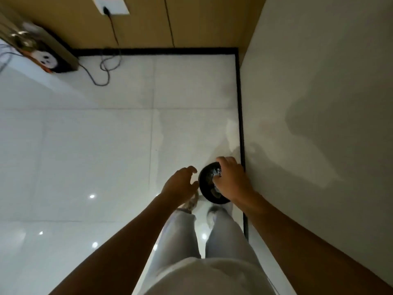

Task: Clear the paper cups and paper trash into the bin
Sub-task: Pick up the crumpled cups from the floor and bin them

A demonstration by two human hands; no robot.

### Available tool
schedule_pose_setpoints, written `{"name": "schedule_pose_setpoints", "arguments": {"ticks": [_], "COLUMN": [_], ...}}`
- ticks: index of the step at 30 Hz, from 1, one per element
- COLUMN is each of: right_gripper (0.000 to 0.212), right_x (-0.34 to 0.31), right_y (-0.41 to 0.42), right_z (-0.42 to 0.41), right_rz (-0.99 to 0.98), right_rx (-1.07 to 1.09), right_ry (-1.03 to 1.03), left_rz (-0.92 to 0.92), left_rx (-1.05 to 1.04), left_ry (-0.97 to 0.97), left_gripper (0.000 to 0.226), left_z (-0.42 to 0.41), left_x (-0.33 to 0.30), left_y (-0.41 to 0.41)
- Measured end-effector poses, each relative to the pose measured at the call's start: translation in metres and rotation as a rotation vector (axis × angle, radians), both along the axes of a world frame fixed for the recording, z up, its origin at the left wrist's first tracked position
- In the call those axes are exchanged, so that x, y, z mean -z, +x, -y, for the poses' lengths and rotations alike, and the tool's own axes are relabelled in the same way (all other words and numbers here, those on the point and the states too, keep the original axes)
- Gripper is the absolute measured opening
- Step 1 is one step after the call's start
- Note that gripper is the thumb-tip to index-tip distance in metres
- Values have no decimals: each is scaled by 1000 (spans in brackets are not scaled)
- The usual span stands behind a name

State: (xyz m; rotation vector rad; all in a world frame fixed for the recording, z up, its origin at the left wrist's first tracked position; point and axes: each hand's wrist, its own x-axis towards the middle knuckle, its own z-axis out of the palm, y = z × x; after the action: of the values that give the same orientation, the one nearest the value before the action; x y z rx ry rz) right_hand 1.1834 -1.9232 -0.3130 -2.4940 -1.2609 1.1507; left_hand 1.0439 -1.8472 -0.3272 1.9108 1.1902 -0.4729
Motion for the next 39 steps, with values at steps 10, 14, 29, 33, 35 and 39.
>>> {"name": "schedule_pose_setpoints", "arguments": {"ticks": [10,14,29,33,35,39], "right_gripper": [47,47,47,48,48,48], "right_x": [-135,-172,-221,-222,-223,-217], "right_y": [-155,-262,-728,-820,-860,-943], "right_z": [-37,-17,279,372,408,462], "right_rz": [77,94,-53,-104,-117,-122], "right_rx": [-846,-1153,-1982,-2149,-2235,-2377], "right_ry": [164,213,380,397,413,429], "left_rz": [-76,-150,-437,-495,-514,-516], "left_rx": [-586,-742,-1510,-1680,-1747,-1863], "left_ry": [256,373,454,405,387,380], "left_gripper": [38,38,38,38,39,39], "left_z": [76,139,518,619,655,705], "left_x": [-133,-176,-245,-254,-254,-246], "left_y": [-176,-266,-631,-697,-724,-783]}}
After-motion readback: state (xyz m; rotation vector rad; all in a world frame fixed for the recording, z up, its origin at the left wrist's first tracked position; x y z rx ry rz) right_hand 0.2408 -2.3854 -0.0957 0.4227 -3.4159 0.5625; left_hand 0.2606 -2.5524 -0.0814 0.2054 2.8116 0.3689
